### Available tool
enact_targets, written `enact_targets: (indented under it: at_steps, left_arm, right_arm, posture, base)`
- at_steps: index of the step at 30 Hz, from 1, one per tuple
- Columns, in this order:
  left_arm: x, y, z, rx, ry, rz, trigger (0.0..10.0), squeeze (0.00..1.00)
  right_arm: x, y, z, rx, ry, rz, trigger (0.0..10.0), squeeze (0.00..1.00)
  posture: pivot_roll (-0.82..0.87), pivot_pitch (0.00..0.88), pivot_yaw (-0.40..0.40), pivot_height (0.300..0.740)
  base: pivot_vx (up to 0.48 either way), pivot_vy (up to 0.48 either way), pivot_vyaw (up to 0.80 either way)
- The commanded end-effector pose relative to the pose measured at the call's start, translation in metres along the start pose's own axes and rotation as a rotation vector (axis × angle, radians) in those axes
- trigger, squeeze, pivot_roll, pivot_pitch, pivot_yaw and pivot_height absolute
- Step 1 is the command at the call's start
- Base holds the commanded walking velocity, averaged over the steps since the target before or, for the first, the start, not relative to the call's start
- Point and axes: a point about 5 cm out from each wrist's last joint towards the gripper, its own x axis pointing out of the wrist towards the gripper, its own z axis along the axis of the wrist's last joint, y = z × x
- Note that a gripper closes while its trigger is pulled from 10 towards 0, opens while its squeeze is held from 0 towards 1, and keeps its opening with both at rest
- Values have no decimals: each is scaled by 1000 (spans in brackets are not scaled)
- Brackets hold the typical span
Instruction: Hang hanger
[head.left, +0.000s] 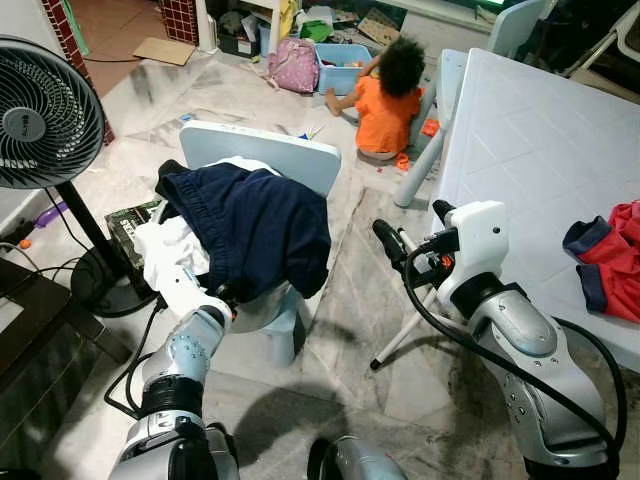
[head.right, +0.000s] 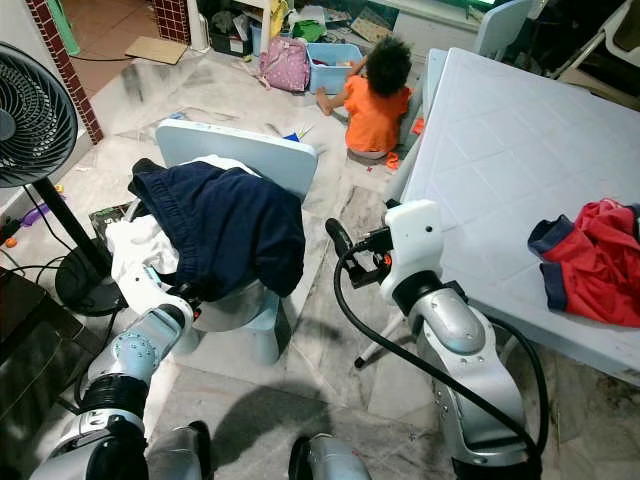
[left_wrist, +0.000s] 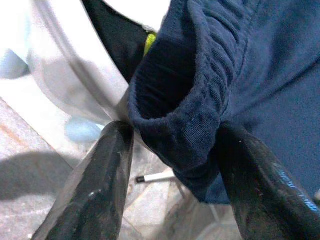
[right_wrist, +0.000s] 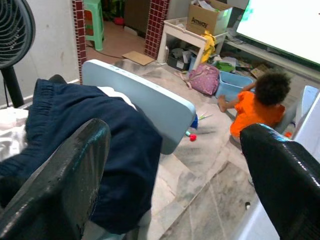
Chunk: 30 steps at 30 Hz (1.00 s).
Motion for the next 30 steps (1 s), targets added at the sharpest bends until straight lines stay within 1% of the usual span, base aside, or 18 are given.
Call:
enact_targets:
  at_steps: [1,7,8,9,10,12,15,16,17,18,20,21,24,25,28,29,30]
  left_arm:
    - [-1,-12,0,24,-2,-31,10000,0]
    - [-4,-13,-4,8,18,-9,10000,0]
    - [-5,-19,-7,11,32,-33,10000,0]
    - [-5,-19,-7,11,32,-33,10000,0]
    - [-6,-21,-11,30,45,-39,10000,1000]
    - [-7,-17,-14,46,51,-15,10000,1000]
    - [-9,-13,-17,38,59,8,10000,1000]
    - [-9,-14,-17,43,60,7,10000,894]
    - [-9,-14,-17,43,60,7,10000,894]
    - [-9,-16,-16,50,62,2,10000,0]
    - [-8,-18,-17,60,72,-1,10000,0]
    - [-7,-16,-20,67,94,10,10000,0]
    - [-6,-14,-20,70,100,12,10000,0]
    - [-4,-10,-14,72,79,17,10000,0]
    - [-3,-7,-11,79,68,17,10000,0]
    - [-2,-5,-6,67,51,14,10000,0]
    - [0,-4,-2,69,37,7,7176,0]
  right_arm:
    - [0,-3,-1,-5,5,-5,10000,0]
    - [0,-2,-1,-3,5,-1,10000,0]
    - [1,-2,-1,-3,4,3,10000,0]
    - [1,-2,-1,-3,4,3,10000,0]
    - [1,-2,-2,-4,4,5,10000,0]
    - [1,-2,-1,-5,3,5,10000,0]
    - [2,-2,-1,-5,2,7,10000,0]
    - [2,-2,-1,-5,2,7,10000,0]
    - [2,-2,-1,-5,2,7,10000,0]
    - [2,-2,-1,-5,2,9,10000,0]
    - [2,-2,-1,-6,2,10,10000,0]
    - [2,-2,-1,-6,1,10,10000,0]
    - [3,-2,-1,-7,-1,9,10000,0]
    - [3,-3,0,-8,-2,4,10000,0]
    - [2,-3,0,-9,-1,3,10000,0]
    - [2,-3,-1,-9,1,2,10000,0]
    - [2,-3,-1,-9,1,3,10000,0]
  posture:
    - [-128,132,-159,740]
    - [-128,132,-159,740]
    - [-121,128,-160,740]
    - [-121,128,-160,740]
    - [-121,128,-160,740]
    - [-121,128,-160,740]
    - [-121,128,-160,740]
    - [-121,129,-162,740]
    - [-121,129,-162,740]
    - [-120,129,-163,740]
    - [-120,127,-162,740]
    - [-120,127,-162,740]
    - [-120,127,-162,740]
    - [-128,129,-160,740]
    - [-128,129,-160,740]
    - [-130,131,-164,740]
    - [-130,131,-164,740]
  base:
    - [0,0,0]
    - [0,0,0]
    - [0,0,0]
    - [0,0,0]
    - [0,0,0]
    - [0,0,0]
    - [0,0,0]
    - [0,0,0]
    - [0,0,0]
    - [0,0,0]
    - [0,0,0]
    - [0,0,0]
    - [0,0,0]
    - [0,0,0]
    - [0,0,0]
    - [0,0,0]
    - [0,0,0]
